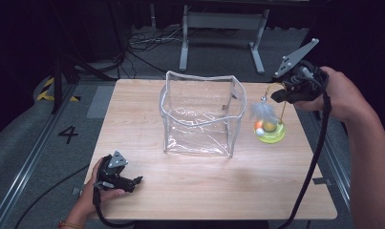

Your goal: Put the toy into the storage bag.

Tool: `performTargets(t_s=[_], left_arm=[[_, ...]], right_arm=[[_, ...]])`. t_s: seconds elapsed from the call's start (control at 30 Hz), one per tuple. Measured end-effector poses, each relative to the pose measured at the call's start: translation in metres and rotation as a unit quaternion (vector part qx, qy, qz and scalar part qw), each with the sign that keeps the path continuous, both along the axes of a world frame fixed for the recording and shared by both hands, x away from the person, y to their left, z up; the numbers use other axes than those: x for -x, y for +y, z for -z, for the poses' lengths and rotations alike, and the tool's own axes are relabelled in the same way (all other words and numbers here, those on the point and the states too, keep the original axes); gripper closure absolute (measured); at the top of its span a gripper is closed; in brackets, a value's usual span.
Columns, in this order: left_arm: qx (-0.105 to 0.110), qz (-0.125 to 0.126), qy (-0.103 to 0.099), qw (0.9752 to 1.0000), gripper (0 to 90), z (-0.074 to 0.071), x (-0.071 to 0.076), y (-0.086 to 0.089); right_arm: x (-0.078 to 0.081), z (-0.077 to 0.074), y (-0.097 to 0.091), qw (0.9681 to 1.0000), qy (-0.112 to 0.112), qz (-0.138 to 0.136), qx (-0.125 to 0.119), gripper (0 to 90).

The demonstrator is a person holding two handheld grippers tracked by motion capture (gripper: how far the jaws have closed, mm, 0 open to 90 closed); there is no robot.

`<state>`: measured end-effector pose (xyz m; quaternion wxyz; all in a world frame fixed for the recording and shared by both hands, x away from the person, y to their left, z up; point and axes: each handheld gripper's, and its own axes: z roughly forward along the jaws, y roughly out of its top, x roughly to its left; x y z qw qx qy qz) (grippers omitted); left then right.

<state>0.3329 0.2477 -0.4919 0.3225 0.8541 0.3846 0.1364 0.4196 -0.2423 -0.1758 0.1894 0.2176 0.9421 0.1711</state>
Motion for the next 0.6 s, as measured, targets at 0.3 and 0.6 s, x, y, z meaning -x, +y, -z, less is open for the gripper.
performTargets(t_s=[0.3,0.6], left_arm=[[0.001,0.001,0.001,1.0000,0.5,0.000,0.000,0.000],[0.000,0.001,0.001,1.0000,0.5,0.000,0.000,0.000]], right_arm=[[-0.016,-0.025,0.002,0.9996,-0.016,0.024,-0.008,88.4],[-0.030,-0.046,0.020,0.9987,-0.041,0.019,0.026,88.3]])
